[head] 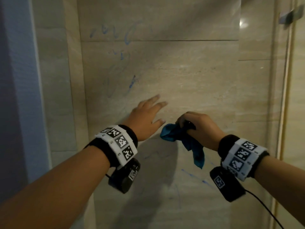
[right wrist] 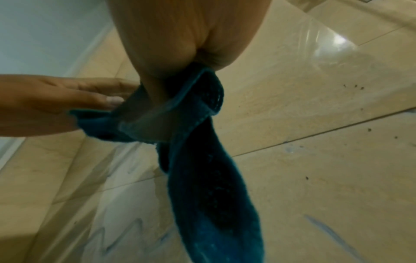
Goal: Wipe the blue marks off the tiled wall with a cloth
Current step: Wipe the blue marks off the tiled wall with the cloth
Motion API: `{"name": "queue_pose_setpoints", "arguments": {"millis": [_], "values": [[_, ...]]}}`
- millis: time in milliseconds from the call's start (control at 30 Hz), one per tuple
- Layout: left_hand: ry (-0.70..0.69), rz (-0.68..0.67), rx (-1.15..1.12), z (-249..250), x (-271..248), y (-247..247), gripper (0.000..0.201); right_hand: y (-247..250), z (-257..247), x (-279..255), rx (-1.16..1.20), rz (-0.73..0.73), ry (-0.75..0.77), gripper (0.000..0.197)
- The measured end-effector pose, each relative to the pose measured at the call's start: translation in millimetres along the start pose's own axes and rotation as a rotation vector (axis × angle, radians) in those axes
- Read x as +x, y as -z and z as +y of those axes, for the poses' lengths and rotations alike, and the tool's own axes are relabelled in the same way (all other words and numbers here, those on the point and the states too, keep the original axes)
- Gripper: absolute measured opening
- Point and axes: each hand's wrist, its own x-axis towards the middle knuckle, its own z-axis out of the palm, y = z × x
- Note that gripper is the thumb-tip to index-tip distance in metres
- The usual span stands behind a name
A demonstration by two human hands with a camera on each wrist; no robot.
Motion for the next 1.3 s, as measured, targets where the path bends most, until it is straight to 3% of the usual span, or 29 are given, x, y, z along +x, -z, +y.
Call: {"name": "queue_pose_setpoints", "arguments": {"millis": [100,267,400,533,667,800,933,1000,1133,1300], "values": [[-0.032,-0.065,-0.271,2.5,-5.9,-11.3,0.048,0.1,-2.8,-6.2,0.036,0.070,0.014,0.036],[0.038,-0.210,-0.469,7.8,-10.5,-16.6,0.044,-1.3,-1.6,-9.3,0.053,0.147,-0.005,0.035],[0.022,-0.186,-0.465,12.6,-12.6,-16.4,0.039,0.3,-3.2,-10.9,-0.024,0.136,-0.054,0.030],[0.017,-0.092,-0.320,9.1,-13.7,-12.9,0.006,-1.8,2.9,-17.3,0.009,0.043,-0.124,0.026],[0.063,-0.072,-0.154,-0.6,-18.3,-5.9,0.016,2.1,12.1,-17.4,0.047,0.020,-0.196,0.025],[0.026,-0.202,-0.043,-3.4,-21.8,2.6,0.022,6.2,11.1,-13.2,0.068,-0.003,-0.201,0.022],[0.081,-0.167,-0.290,5.4,-22.4,5.0,0.014,7.3,1.4,-4.5,0.132,0.026,-0.173,0.025],[0.112,-0.151,-0.372,11.1,-21.1,3.9,0.027,7.3,-3.9,-1.4,0.162,0.030,-0.164,0.026],[0.156,-0.207,-0.432,21.6,-18.6,-1.3,0.053,7.5,-14.4,4.5,0.206,0.066,-0.125,0.025],[0.165,-0.150,-0.406,20.6,-19.6,2.4,0.047,11.8,-15.8,5.9,0.212,0.056,-0.110,0.028]]}}
